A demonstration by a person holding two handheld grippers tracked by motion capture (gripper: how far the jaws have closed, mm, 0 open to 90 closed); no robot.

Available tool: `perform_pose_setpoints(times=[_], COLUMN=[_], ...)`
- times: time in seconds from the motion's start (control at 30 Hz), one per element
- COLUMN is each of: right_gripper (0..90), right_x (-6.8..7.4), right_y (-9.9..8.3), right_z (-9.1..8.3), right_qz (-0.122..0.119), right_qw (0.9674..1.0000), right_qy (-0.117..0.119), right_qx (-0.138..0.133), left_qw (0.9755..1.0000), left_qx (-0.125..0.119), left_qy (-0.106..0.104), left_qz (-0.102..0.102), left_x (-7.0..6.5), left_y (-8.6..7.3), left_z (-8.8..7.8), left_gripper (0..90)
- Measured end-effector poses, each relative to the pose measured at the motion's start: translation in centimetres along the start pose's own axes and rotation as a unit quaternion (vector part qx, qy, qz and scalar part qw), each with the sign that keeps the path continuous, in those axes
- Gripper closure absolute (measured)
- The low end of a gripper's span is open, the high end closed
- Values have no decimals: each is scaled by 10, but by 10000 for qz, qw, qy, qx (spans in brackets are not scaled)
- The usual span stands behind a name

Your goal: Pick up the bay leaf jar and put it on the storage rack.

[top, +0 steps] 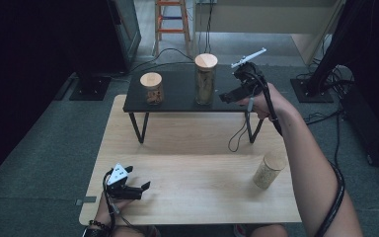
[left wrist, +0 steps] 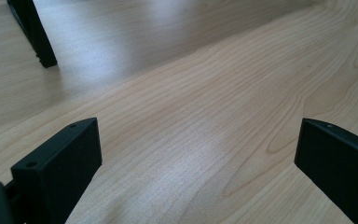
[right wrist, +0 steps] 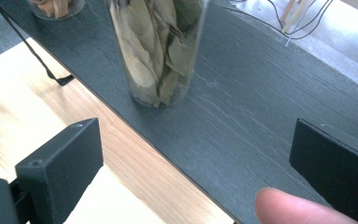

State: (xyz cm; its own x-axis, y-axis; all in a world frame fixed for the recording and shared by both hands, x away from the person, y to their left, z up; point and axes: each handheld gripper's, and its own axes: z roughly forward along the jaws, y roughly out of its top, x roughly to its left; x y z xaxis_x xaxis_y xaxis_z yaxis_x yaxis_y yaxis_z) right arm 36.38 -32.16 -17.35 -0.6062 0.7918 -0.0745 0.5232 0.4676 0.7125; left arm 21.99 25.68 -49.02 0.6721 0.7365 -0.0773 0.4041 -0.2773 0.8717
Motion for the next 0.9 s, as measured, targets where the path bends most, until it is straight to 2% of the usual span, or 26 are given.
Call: perform_pose_setpoints(times=[0.3, 0.9], right_gripper=[23, 21], right_x=[-11, -17], right_y=[-21, -49], right_z=[-12, -32], right_qz=[169, 162], right_qw=[9998, 9996], right_qy=[-101, -234], right_qx=[30, 78], left_qw=[10000, 10000], left_qx=[0, 12], left_qy=[0, -7], left_qz=[-4, 11], left_x=[0, 0], left_y=[0, 0], left_z=[0, 0], left_gripper=[6, 6])
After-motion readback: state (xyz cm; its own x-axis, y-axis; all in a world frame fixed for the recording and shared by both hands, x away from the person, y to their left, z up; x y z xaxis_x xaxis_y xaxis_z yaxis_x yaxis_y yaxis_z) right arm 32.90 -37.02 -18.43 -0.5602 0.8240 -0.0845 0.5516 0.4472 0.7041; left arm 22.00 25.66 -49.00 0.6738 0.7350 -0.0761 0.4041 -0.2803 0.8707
